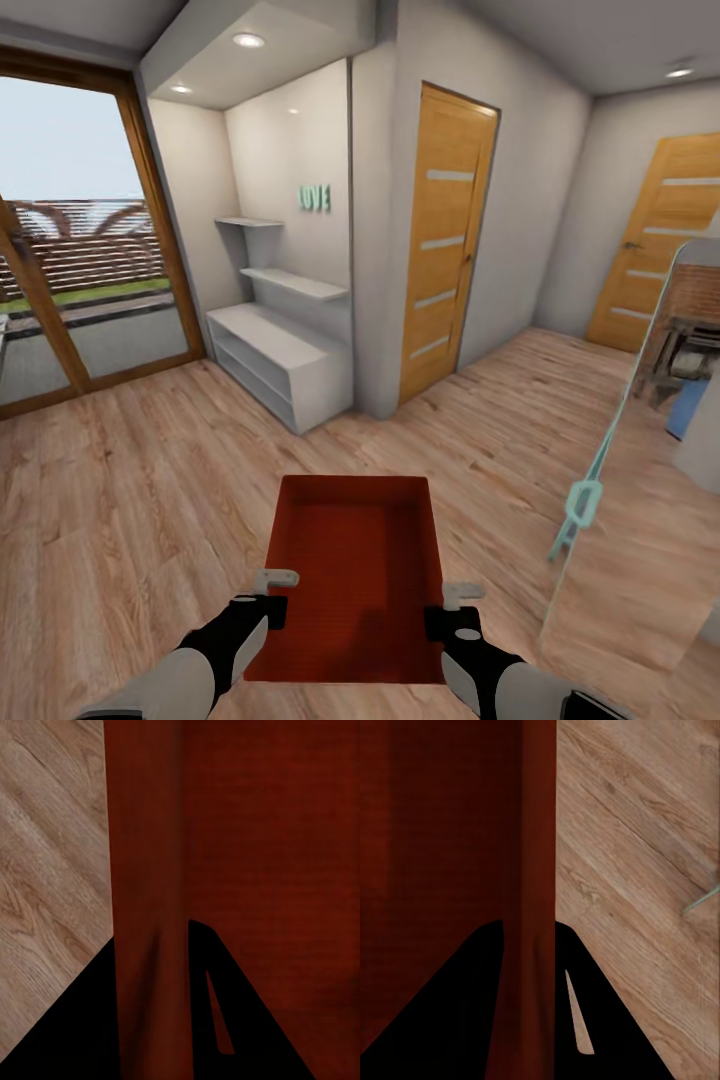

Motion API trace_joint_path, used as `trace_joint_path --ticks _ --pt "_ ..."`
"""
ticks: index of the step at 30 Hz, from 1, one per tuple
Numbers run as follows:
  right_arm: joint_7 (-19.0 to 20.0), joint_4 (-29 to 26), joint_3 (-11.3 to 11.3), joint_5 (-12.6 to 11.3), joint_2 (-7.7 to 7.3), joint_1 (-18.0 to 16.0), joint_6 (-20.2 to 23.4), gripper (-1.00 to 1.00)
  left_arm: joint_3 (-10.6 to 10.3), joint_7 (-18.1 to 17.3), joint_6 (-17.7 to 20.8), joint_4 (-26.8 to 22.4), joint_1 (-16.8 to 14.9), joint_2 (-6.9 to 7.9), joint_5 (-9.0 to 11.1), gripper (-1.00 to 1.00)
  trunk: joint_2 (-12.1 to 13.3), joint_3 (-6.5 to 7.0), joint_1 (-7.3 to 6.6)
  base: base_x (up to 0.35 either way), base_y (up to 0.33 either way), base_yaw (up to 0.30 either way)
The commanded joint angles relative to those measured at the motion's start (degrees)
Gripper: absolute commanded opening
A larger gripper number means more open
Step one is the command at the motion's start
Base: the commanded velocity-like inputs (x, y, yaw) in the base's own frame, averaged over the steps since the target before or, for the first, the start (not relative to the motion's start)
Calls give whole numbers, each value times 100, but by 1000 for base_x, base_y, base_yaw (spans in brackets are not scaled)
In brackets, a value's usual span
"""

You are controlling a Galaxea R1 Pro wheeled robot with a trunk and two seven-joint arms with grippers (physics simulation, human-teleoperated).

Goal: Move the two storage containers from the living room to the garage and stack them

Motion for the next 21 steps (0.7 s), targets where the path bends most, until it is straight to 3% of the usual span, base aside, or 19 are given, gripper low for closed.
trace_joint_path --ticks 1,21 --pt "-102 3 -8 -51 -41 -7 -38 -100 -128 34 35 10 1 -1 42 -100 -8 -9 5 322 0 0" --pt "-102 3 -8 -51 -47 -7 -41 -100 -128 34 35 10 1 -1 42 -100 -8 -9 5 322 0 0"
